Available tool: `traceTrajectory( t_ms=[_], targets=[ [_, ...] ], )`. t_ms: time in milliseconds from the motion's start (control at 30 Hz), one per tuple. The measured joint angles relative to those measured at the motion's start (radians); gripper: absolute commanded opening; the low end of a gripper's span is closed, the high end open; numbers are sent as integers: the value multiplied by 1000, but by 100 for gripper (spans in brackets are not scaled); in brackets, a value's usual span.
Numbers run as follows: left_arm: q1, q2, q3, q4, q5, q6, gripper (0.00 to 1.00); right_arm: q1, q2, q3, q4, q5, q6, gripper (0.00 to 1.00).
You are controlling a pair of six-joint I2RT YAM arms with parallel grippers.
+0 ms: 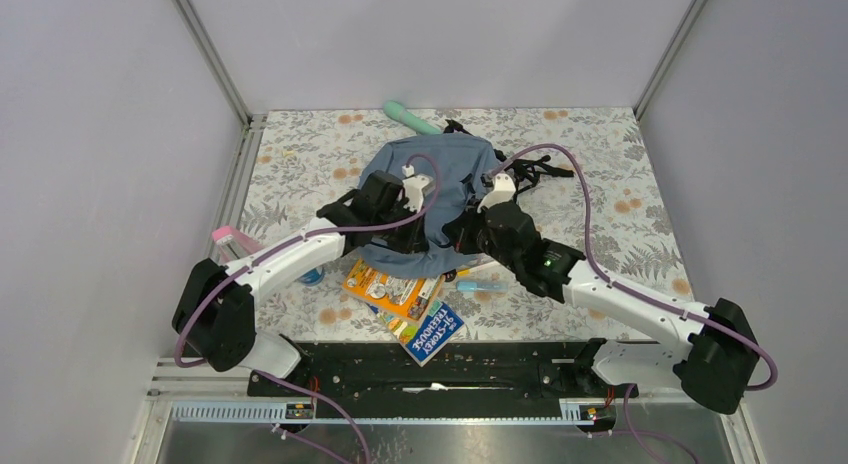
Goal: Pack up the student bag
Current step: Unzip the student bag at the center of the board.
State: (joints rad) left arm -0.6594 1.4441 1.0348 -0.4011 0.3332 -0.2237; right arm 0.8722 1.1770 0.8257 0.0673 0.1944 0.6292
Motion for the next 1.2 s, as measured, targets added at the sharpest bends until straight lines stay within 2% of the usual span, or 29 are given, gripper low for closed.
traceTrajectory(
  t_ms=[200, 233, 333, 400, 500, 567, 767, 1000, 1067, 1200],
  targets=[
    [39, -3, -12, 23, 49, -39, 0, 28, 1, -6, 23, 31, 13, 0],
    [40, -4, -12, 26, 53, -40, 8, 28, -1, -7, 23, 35, 13, 0],
    [40, -4, -12, 29, 64, -41, 53, 29, -16, -10, 21, 63, 8, 0],
    [40, -5, -10, 24, 72, -26, 75, 29, -31, -11, 12, 95, -5, 0],
    [43, -26, -6, 5, 79, 18, 94, 26, -63, -11, -25, 154, -37, 0],
    [43, -68, -6, -14, 79, 56, 97, 7, -74, -11, -43, 163, -54, 0],
    [40, -170, 1, -61, 19, 187, 99, -130, -66, -3, -72, 105, -70, 0],
    [3, -156, 5, -150, -17, 291, 99, -198, -19, 40, -86, 48, -86, 0],
    [-15, -141, 9, -164, -38, 306, 88, -201, -17, 42, -85, 43, -87, 0],
    [-34, -111, 18, -182, -73, 308, 36, -203, -17, 42, -85, 8, -86, 0]
  ],
)
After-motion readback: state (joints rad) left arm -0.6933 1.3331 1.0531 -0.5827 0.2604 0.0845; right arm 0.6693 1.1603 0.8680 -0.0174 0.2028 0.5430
